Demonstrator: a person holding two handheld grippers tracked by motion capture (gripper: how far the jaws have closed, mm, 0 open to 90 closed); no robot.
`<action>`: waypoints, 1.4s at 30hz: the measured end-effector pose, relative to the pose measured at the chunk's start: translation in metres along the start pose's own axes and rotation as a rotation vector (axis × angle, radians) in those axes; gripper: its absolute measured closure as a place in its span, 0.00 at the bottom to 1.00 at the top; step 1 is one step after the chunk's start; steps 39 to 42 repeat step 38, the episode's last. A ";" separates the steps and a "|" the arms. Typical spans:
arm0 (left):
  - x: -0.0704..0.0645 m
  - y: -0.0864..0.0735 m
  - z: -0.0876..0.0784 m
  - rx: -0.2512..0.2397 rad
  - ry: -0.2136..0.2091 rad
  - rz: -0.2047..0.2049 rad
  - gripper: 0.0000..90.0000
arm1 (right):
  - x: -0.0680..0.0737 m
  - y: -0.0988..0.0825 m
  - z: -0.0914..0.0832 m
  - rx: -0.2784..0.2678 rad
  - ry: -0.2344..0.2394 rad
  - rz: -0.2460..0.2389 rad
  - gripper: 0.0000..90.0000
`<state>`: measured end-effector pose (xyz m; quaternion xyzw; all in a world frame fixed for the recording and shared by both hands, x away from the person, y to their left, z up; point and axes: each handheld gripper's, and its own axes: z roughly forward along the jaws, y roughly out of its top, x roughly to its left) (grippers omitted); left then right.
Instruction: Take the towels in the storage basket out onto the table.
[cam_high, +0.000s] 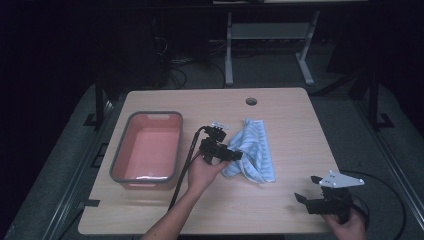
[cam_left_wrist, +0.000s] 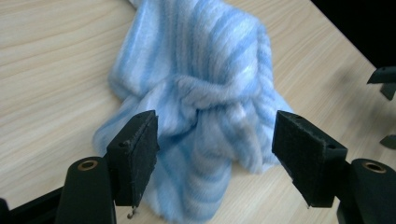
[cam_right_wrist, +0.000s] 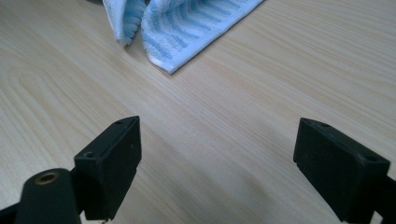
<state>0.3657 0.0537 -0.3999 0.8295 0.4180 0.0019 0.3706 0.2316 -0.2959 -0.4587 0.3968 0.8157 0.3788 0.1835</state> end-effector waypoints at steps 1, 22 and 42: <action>0.000 -0.002 -0.002 -0.006 0.001 -0.002 0.34 | 0.000 0.000 0.000 0.003 -0.002 -0.002 0.16; -0.005 -0.049 -0.039 -0.061 -0.010 0.024 0.32 | 0.002 0.000 0.000 0.004 -0.011 -0.002 0.16; -0.014 -0.105 -0.052 -0.092 -0.021 0.038 0.30 | 0.004 -0.002 0.000 0.011 -0.014 -0.009 0.16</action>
